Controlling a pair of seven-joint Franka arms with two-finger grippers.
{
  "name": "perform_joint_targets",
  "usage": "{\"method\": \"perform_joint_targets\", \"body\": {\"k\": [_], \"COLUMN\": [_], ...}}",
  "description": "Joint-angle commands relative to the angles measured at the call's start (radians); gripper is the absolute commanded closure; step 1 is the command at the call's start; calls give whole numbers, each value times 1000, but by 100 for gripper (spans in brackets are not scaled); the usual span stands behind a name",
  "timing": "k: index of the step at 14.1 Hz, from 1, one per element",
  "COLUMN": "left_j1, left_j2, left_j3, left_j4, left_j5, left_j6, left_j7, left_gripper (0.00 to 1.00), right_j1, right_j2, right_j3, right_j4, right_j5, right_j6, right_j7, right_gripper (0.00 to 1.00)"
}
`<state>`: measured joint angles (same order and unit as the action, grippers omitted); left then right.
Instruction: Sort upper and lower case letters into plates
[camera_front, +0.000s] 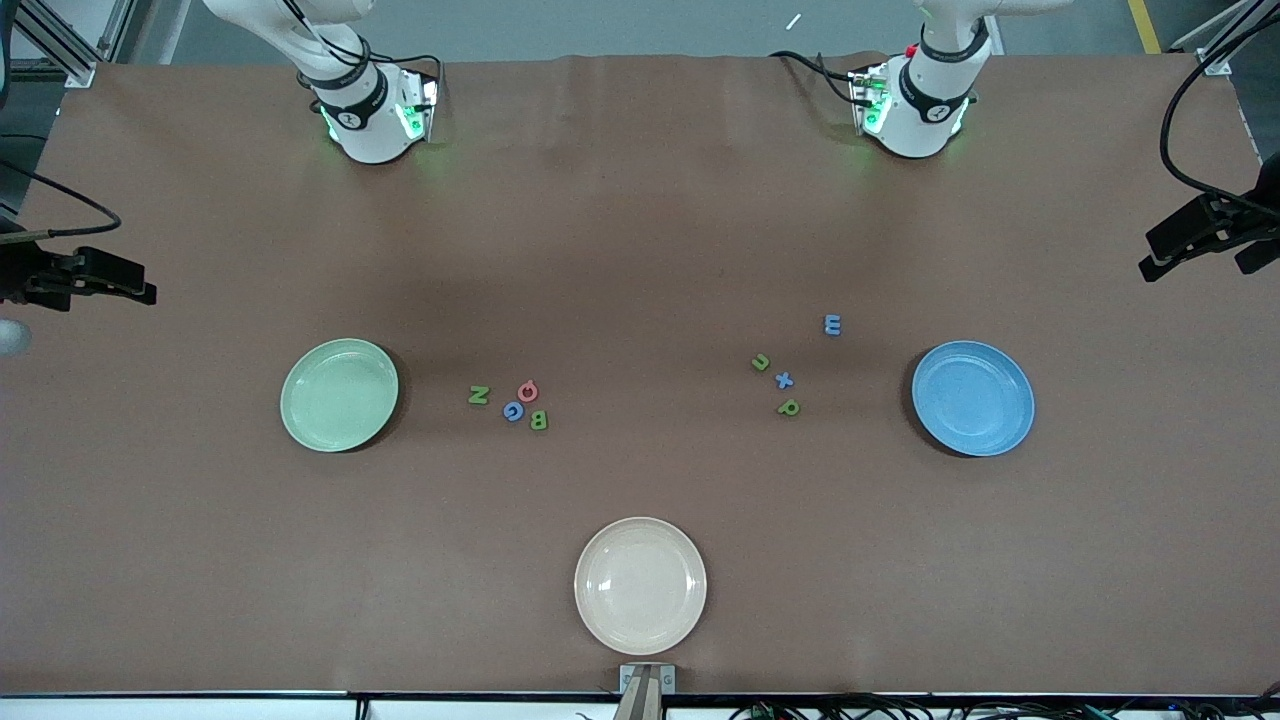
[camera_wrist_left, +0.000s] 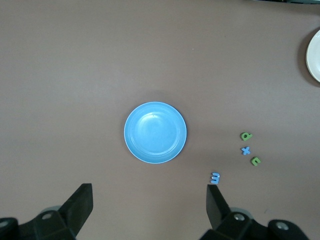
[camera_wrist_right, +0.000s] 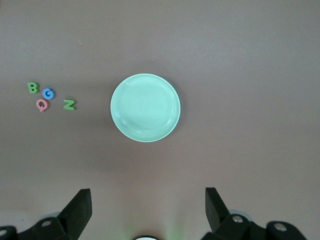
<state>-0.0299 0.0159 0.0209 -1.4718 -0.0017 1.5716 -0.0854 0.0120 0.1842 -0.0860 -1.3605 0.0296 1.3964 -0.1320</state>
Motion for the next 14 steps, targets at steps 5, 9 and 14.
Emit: {"method": "perform_joint_targets", "body": {"k": [5,9,14], "left_j1": [4,-10,-38], "left_j2": [9,61,110], "left_j3": [-1,-5,-21], "left_j4": [22,19,16], "left_j5": [-8,-3,9], "left_j6": [-13,28,28], "left_j7": [-16,-1,-4], "left_gripper": [0,0,0], "right_j1": [25,25,19], "right_j2": [-54,-136,-249], "right_j3": [9,9,6], "right_j4": [-52,-178,-253], "right_j5": [-16,-16,-13], "right_j6": [15,64,75], "right_j7": [40,40,40], "right_gripper": [0,0,0]}}
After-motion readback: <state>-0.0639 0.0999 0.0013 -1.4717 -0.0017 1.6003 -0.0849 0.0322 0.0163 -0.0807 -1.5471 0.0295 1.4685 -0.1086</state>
